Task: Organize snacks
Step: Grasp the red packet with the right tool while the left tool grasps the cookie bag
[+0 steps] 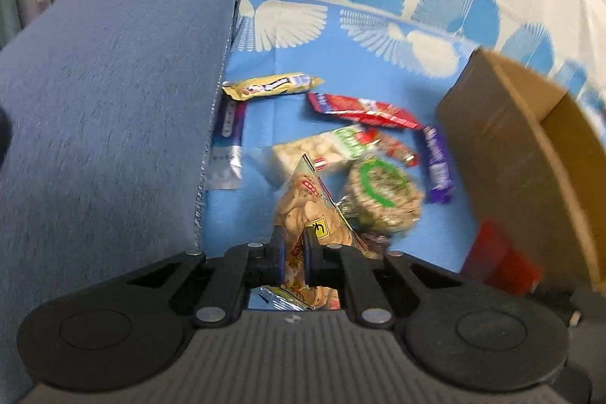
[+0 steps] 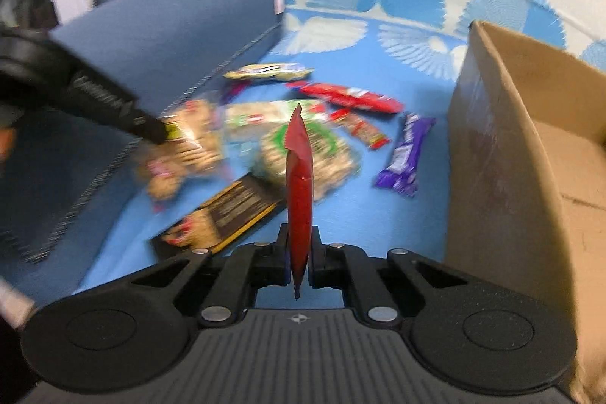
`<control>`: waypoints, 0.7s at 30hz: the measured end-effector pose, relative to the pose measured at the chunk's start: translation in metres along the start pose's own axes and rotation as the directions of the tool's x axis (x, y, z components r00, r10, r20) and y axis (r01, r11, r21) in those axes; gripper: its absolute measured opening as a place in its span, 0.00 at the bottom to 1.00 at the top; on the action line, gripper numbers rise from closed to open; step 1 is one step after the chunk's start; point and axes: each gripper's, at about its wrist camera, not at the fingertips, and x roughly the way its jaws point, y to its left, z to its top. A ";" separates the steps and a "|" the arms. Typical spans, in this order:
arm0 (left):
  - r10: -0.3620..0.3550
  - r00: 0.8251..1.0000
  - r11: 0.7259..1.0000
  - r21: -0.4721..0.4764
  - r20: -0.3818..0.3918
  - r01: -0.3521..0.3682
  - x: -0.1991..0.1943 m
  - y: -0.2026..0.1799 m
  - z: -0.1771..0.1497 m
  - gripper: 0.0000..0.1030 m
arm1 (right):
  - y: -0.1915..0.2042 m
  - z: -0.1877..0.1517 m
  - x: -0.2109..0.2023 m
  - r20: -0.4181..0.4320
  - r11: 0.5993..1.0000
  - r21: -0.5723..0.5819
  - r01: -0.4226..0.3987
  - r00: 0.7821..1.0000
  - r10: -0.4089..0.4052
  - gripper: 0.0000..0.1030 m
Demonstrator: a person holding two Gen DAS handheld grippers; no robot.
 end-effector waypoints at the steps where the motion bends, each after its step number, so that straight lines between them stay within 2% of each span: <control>1: -0.015 1.000 1.000 -0.013 0.007 0.015 -0.003 0.001 0.000 0.09 | 0.000 -0.002 -0.007 -0.014 0.999 0.000 -0.033 0.999 0.033 0.07; 5: -0.121 0.992 0.990 -0.075 -0.023 0.119 -0.006 0.000 -0.003 0.09 | 0.008 -0.019 -0.031 -0.073 0.983 -0.043 -0.179 0.982 0.175 0.08; 8: -0.126 0.990 0.991 -0.061 -0.066 0.122 0.002 -0.008 -0.005 0.10 | 0.011 -0.031 -0.027 -0.122 0.971 -0.030 -0.238 0.965 0.233 0.10; 10: -0.094 0.991 0.995 -0.041 -0.098 0.091 0.009 -0.010 -0.006 0.12 | 0.010 -0.034 -0.022 -0.132 0.975 -0.027 -0.220 0.968 0.215 0.13; 14: -0.086 0.988 0.996 -0.039 -0.125 0.082 0.017 -0.009 -0.006 0.27 | 0.000 -0.033 -0.010 -0.135 0.984 0.022 -0.174 0.975 0.176 0.40; 19: -0.075 0.986 0.997 -0.040 -0.146 0.070 0.022 -0.007 -0.007 0.47 | -0.011 -0.032 -0.006 -0.115 0.990 0.062 -0.127 0.984 0.133 0.51; 21: -0.081 0.985 0.996 -0.037 -0.155 0.076 0.025 -0.009 -0.007 0.52 | -0.011 -0.032 -0.005 -0.112 0.991 0.065 -0.115 0.986 0.122 0.66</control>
